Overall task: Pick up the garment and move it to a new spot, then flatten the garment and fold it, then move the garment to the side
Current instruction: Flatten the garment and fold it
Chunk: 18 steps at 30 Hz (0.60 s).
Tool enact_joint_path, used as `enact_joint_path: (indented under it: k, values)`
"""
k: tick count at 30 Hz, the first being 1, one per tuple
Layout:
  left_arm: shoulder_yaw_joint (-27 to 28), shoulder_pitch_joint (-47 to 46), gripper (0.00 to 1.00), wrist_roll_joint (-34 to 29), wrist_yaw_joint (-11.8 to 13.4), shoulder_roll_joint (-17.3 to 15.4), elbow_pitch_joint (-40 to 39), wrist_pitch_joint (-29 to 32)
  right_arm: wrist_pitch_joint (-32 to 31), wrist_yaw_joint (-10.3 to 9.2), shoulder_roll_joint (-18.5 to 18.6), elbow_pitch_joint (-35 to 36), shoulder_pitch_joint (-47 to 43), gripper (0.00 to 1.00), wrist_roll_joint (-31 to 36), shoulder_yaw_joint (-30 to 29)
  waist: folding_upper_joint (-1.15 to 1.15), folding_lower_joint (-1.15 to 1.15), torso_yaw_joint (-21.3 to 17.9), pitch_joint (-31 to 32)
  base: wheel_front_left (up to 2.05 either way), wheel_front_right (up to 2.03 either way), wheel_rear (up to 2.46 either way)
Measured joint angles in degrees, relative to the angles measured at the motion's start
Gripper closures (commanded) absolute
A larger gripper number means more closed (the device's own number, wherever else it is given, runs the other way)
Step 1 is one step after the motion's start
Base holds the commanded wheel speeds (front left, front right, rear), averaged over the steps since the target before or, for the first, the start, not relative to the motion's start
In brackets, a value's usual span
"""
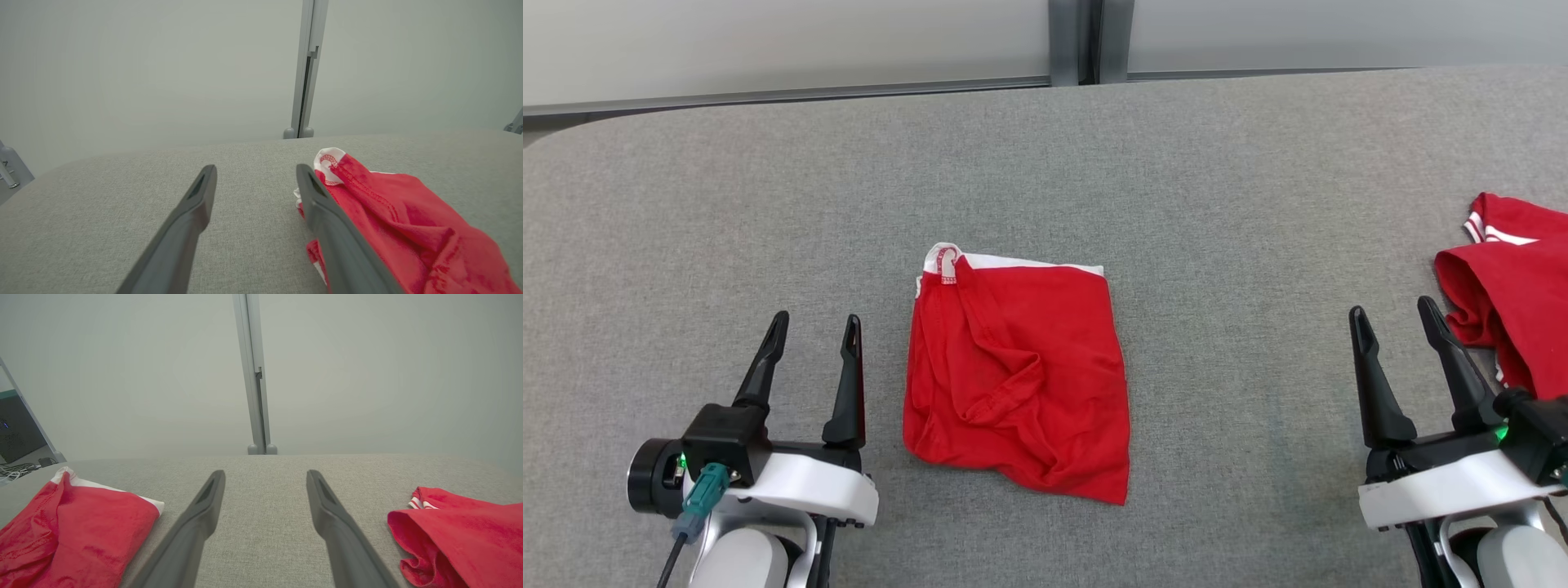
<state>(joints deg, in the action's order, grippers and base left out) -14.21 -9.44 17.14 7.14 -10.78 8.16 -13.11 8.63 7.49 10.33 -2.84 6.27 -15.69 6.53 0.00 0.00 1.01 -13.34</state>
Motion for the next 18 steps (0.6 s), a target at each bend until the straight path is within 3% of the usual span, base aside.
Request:
enact_joint_path:
  k: [18]
  values:
    - [-0.71,1.88,0.00,0.52,1.00,-0.75,-1.59,1.49,-3.11,0.00,-1.51,4.31,-2.41,0.00,1.60,-1.19,0.00,0.00,0.38,0.36,0.00,0.00,0.00]
